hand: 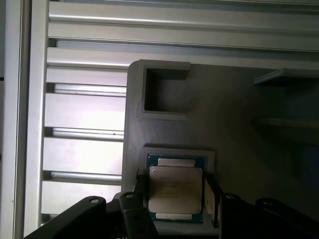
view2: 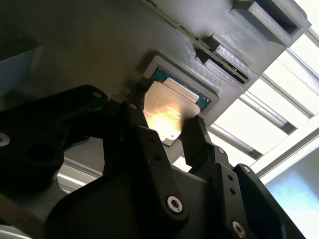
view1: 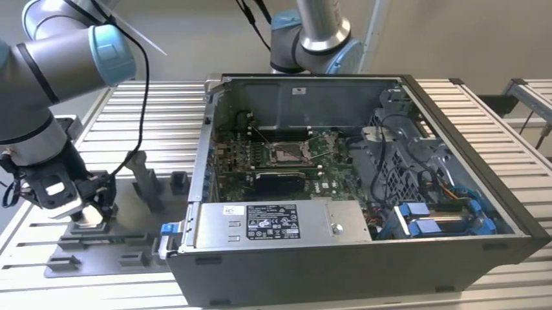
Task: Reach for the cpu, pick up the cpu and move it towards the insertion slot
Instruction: 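Pick up the cpu and move it towards the insertion slot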
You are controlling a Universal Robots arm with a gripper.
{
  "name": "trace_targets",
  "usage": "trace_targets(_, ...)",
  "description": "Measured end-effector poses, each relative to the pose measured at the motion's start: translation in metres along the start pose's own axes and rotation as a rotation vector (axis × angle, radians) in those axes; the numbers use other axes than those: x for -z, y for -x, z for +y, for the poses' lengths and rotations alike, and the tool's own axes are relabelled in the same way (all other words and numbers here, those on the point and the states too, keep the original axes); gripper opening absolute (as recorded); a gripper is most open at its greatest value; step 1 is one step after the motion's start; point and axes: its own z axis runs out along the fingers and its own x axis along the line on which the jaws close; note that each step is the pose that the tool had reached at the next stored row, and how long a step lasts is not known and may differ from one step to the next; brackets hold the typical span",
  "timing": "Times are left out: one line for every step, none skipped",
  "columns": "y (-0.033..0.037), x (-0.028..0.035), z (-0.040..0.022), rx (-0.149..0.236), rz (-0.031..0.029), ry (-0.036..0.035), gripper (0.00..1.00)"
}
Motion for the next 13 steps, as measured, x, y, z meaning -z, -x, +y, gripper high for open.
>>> trace_targets(0.0,0.0015,0.0001,0.0,0.0001,-0.0001,0.0)
trace_targets(0.0,0.0036,0.0002,0.0,0.0002,-0.0001,0.0)
trace_targets(0.0001,0.0056,0.0003,0.0,0.0,-0.0001,0.0)
trace_targets(0.0001,0.0073,0.0003,0.0,0.0001,-0.0001,0.0)
trace_targets(0.0001,0.0087,0.0004,0.0,0.0001,-0.0001,0.0)
trace_targets(0.0001,0.0099,0.0004,0.0,0.0001,-0.0001,0.0)
trace_targets(0.0001,0.0108,0.0004,0.0,0.0001,-0.0002,0.0)
trace_targets(0.0001,0.0118,0.0005,0.0,0.0002,-0.0006,0.0)
trace_targets(0.0002,0.0126,0.0005,0.0,0.0002,-0.0006,0.0)
trace_targets(0.0002,0.0133,0.0005,0.0,0.0001,-0.0006,0.0)
trace_targets(0.0002,0.0134,0.0006,0.0,-0.0001,-0.0005,0.0)
trace_targets(0.0002,0.0134,0.0006,0.0,-0.0002,-0.0004,0.0)
trace_targets(0.0002,0.0137,0.0006,0.0,-0.0001,-0.0005,0.0)
